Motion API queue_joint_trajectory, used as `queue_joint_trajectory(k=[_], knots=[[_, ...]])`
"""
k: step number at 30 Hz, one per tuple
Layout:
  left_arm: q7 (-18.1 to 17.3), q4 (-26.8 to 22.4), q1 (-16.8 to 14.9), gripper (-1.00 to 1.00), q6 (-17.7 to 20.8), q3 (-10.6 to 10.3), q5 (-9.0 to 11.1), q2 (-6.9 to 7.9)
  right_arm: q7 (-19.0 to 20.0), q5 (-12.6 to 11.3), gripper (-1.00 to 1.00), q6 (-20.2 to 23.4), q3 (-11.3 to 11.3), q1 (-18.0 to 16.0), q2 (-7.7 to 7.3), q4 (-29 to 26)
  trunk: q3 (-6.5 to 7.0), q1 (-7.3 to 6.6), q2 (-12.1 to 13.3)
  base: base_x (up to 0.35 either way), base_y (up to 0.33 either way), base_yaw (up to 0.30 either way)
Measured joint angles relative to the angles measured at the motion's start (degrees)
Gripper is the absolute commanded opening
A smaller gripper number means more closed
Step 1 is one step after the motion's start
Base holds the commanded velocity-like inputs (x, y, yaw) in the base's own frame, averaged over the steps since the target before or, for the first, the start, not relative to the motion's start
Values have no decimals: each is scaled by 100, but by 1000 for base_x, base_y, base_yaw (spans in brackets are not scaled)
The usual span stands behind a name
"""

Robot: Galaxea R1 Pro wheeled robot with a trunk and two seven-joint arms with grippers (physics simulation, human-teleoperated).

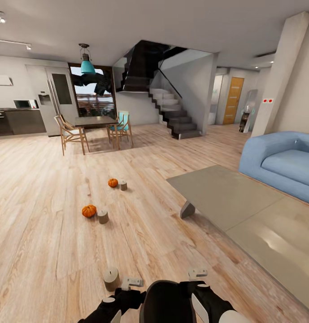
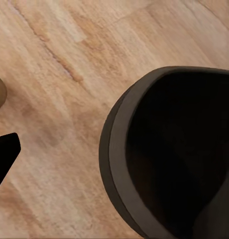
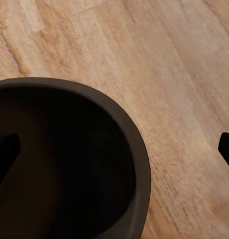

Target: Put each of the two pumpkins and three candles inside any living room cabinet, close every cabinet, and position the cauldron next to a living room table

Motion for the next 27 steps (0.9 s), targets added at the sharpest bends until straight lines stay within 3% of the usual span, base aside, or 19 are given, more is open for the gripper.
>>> queue_joint_trajectory(k=[8, 13, 27], knots=[[30, -288, -9, 100, 50, 9, 5, -158, 2, 0, 100, 1, 7, 0, 0, 0, -143, 175, -319, 0, 0, 0], [31, -417, -8, 100, 37, 21, 0, -216, -3, 0, 100, 1, 8, 0, 0, 0, -144, 176, -321, 0, 0, 0], [26, -368, -1, 100, -22, 12, 19, -248, -32, 12, 100, -16, 8, -1, 0, 10, -395, 483, -881, 0, 0, 0]])
